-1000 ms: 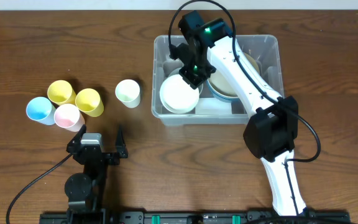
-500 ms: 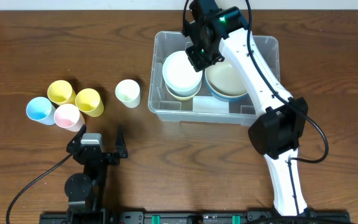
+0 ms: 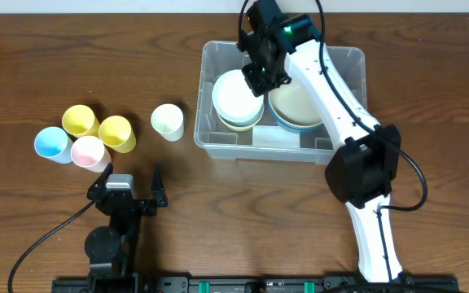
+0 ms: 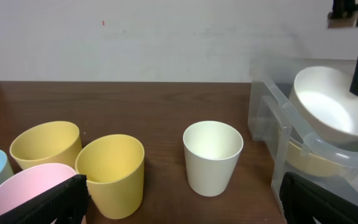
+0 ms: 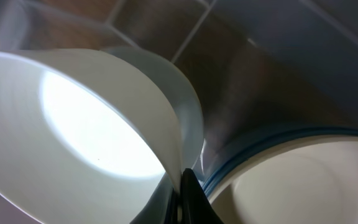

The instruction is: Pack container

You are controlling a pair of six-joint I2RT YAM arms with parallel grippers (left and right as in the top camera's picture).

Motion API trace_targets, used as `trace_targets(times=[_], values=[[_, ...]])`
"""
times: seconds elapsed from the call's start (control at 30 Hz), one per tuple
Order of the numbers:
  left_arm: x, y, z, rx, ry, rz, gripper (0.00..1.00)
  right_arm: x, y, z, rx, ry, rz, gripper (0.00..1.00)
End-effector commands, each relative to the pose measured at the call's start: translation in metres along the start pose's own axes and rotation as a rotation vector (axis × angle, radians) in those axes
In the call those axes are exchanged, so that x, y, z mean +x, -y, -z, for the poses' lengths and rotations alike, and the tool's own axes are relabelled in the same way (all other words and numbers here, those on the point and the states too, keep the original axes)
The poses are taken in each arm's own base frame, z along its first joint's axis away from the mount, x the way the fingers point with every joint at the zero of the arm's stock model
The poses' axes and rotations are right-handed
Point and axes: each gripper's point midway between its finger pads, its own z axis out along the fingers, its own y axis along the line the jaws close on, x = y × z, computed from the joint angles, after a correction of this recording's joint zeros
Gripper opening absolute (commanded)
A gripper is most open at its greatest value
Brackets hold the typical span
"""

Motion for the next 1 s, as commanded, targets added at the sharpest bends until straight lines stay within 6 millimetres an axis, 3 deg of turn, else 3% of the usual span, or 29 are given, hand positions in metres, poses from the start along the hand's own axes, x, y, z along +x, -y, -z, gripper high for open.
trace_targets(times=[0.0, 0.07, 0.1, 0.23, 0.33, 0.47, 0.57, 0.63, 0.77, 0.87, 0.97], values=[[0.016, 0.001, -0.001, 0.008, -0.046, -0.010, 0.98, 0.004, 0.001, -0.007, 0.002, -0.015, -0.018, 0.05], [0.016, 0.001, -0.001, 0.008, -0.046, -0.010, 0.98, 0.004, 0.002, -0.007, 0.002, -0.016, -0.018, 0.12], [0.016, 0.001, -0.001, 0.008, -0.046, -0.010, 0.98, 0.004, 0.002, -0.007, 0.002, -0.016, -0.018, 0.20], [0.016, 0.001, -0.001, 0.008, -0.046, -0.010, 0.98, 0.004, 0.002, -0.007, 0.003, -0.016, -0.019, 0.69], [0.016, 0.001, -0.001, 0.008, -0.046, -0.010, 0.98, 0.004, 0.002, -0.007, 0.003, -0.016, -0.020, 0.85], [0.016, 0.001, -0.001, 0.008, -0.046, -0.010, 0.98, 0.003, 0.002, -0.004, 0.002, -0.008, -0.059, 0.92], [0.016, 0.001, -0.001, 0.008, -0.046, -0.010, 0.98, 0.000, 0.000, 0.012, 0.001, 0.018, -0.106, 0.95], [0.016, 0.001, -0.001, 0.008, -0.046, -0.010, 0.98, -0.004, -0.002, 0.028, 0.000, 0.049, -0.118, 0.95], [0.016, 0.001, -0.001, 0.008, -0.046, -0.010, 0.98, -0.015, -0.002, 0.082, 0.007, 0.176, -0.141, 0.99], [0.016, 0.001, -0.001, 0.008, -0.046, -0.010, 0.98, -0.017, 0.028, 0.128, 0.119, 0.282, -0.279, 0.99], [0.016, 0.001, -0.001, 0.008, -0.046, -0.010, 0.98, 0.000, 0.084, 0.170, 0.314, 0.361, -0.528, 0.99]])
